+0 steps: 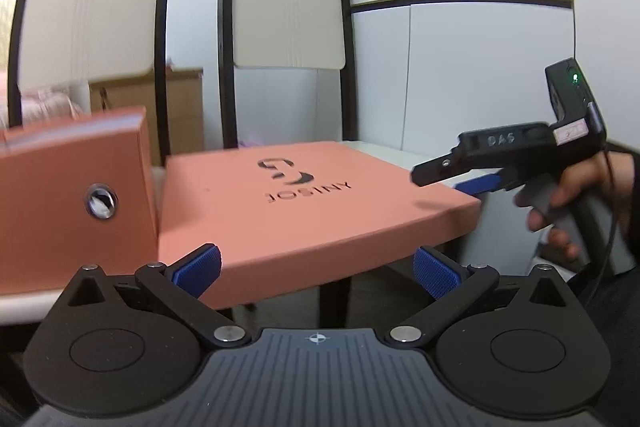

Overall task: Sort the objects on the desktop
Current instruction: 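Reach both tools to opposite edges of the orange JOSINY lid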

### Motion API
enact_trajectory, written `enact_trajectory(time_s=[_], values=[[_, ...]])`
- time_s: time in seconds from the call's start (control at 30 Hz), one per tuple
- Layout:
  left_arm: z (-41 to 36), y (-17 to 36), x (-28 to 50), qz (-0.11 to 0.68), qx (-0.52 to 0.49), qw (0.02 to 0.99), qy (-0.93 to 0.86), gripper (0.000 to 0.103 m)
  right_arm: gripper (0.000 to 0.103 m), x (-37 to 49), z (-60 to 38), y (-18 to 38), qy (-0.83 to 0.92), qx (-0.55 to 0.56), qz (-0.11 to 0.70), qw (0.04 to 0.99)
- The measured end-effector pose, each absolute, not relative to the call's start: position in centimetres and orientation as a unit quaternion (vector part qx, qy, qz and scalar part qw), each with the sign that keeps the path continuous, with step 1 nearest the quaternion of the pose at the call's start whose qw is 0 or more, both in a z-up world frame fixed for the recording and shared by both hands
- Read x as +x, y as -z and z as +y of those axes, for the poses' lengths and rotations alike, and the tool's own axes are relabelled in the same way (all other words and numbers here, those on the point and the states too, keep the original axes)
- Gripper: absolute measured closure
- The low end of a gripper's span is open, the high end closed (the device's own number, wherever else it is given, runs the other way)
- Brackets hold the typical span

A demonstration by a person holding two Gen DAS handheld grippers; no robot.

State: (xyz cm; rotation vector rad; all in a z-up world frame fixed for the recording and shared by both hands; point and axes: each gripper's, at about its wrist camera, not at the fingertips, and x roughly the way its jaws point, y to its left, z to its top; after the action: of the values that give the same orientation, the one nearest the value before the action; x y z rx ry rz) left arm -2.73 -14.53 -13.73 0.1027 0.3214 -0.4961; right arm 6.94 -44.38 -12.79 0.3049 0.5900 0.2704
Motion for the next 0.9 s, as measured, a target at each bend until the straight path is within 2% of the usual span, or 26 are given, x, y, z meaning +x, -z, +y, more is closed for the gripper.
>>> enact_trajectory(time_s=[0.2,0.43,0.9], values=[[-9.8,13.8,0.5,0.160,-0.008,0.972,0.173,0.000,0.000,6.6,-46.2,12.9,-0.121,0.196,0.279,0.932],[-6.4,15.7,4.4,0.180,-0.056,0.970,0.153,0.000,0.000,7.3,-44.1,12.2,-0.113,0.130,0.258,0.951],[-8.2,16.6,4.7,0.185,-0.047,0.958,0.216,0.000,0.000,9.0,-39.9,12.5,-0.138,0.046,0.261,0.954]])
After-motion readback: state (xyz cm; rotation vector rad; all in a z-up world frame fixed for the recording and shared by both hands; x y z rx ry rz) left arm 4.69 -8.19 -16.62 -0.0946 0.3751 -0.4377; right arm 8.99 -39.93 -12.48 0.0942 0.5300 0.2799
